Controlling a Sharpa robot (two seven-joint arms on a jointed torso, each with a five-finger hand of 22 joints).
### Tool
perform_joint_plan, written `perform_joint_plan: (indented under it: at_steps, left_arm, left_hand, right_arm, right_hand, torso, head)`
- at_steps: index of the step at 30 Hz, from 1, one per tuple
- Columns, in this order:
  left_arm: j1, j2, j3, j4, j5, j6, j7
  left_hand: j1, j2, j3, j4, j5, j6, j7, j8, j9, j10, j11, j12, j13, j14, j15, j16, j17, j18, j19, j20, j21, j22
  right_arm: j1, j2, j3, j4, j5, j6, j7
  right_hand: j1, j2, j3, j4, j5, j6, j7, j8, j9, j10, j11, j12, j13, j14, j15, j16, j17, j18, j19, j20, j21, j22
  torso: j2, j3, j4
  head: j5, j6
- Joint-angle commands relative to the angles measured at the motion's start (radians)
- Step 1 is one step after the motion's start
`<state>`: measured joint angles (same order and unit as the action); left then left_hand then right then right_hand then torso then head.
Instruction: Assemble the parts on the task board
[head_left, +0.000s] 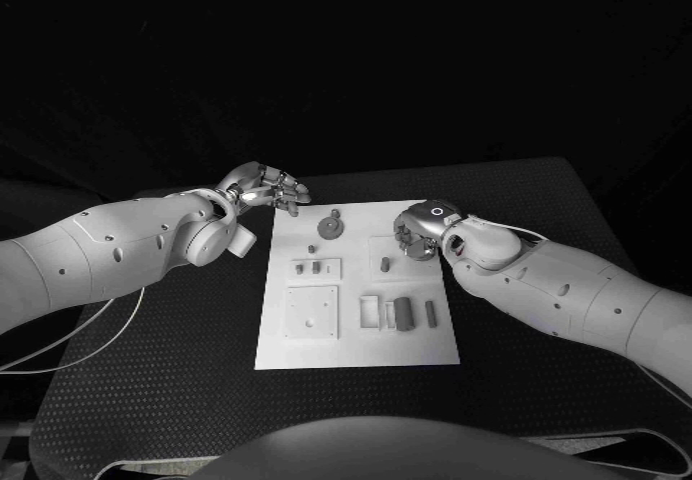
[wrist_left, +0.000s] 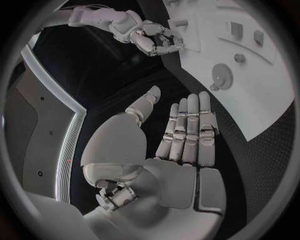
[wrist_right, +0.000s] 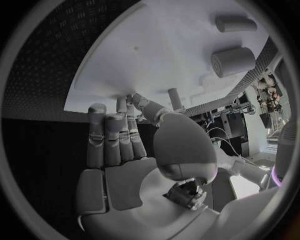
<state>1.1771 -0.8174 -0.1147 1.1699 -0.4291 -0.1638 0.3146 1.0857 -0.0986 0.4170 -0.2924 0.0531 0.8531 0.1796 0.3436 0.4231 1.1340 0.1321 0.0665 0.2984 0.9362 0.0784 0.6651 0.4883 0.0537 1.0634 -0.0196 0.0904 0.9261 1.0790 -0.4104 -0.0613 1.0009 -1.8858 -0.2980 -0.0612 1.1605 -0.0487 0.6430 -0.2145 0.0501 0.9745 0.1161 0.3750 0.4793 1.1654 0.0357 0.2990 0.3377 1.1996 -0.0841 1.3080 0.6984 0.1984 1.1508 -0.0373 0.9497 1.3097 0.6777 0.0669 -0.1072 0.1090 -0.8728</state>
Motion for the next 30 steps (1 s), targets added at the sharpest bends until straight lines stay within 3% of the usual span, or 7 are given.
perform_joint_plan:
  at_steps: [1, 30]
  left_arm:
    - [0.002, 0.001, 0.001, 0.001, 0.002, 0.013, 0.006]
    - [0.003, -0.003, 0.001, -0.013, 0.000, 0.018, 0.004]
  left_hand:
    - [0.009, 0.002, -0.006, 0.002, -0.004, -0.005, -0.001, 0.002, -0.001, -0.005, 0.001, 0.003, -0.001, 0.006, -0.001, -0.007, 0.001, 0.017, 0.008, 0.000, -0.005, -0.002]
    - [0.012, 0.003, -0.007, 0.002, -0.004, -0.005, -0.001, 0.002, -0.001, -0.004, 0.000, 0.003, -0.003, 0.007, -0.001, -0.010, 0.005, 0.017, 0.010, -0.001, -0.007, -0.004]
  right_arm:
    - [-0.002, -0.001, -0.002, 0.004, -0.023, 0.004, 0.002]
    - [0.000, -0.034, 0.003, 0.046, -0.004, -0.035, -0.008]
  right_hand:
    - [0.008, 0.002, 0.000, -0.007, -0.002, 0.012, 0.003, 0.005, 0.015, 0.143, -0.014, 0.005, 0.004, 0.006, -0.002, 0.005, 0.001, 0.063, 0.009, 0.000, 0.006, 0.020]
    - [0.007, 0.001, 0.003, -0.009, -0.002, 0.018, 0.000, 0.009, 0.021, 0.150, -0.018, 0.006, 0.013, 0.013, -0.006, 0.003, 0.002, 0.063, 0.013, -0.002, 0.012, 0.019]
  torso:
    - [0.000, 0.0002, -0.0005]
    - [-0.001, -0.0001, -0.0013]
  head:
    - [0.000, 0.000]
    - [-0.002, 0.000]
